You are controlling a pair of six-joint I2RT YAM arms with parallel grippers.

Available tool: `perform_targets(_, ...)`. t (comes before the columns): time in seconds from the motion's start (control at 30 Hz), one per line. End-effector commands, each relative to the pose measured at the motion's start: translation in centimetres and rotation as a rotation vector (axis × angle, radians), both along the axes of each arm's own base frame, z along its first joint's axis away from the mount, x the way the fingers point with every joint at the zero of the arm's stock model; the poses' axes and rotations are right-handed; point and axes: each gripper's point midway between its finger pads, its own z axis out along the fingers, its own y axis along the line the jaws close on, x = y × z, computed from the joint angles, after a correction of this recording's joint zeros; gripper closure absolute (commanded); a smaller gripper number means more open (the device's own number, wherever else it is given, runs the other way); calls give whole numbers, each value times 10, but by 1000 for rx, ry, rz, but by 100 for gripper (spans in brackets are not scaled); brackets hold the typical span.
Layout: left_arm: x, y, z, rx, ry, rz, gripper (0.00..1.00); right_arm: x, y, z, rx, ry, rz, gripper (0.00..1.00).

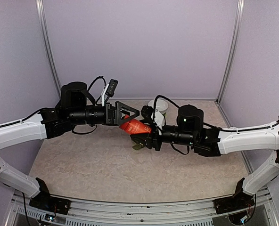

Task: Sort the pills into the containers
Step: Screw the lid of the pill bottle onto the pill bottle.

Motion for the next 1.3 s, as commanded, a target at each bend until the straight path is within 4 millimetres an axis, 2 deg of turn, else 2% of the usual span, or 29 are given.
perform_targets(0.0,-4,2,16,-14,21,-2,1,2,-15,14,-1,-85,-55,82)
perform_targets(0.27,2,7,5,14,67,15,7,5,-30,27,43,-133,-117,83)
perform_targets(0.43,5,8,-1,24,81,12,17,6,-31,28,46,-143,-127,83)
perform_targets(0.57,5,6,-4,19,87,-1,20,5,-34,30,59,-144,-131,83)
perform_targets(0.77,4,4,-1,-12,83,-34,32,3,-32,31,67,-143,-118,83)
perform_targets(1.13,3,-1,-2,-24,84,-71,40,2,-27,30,70,-127,-99,83)
perform_targets(1.27,3,-1,-2,-24,82,-75,49,2,-26,30,71,-124,-96,83)
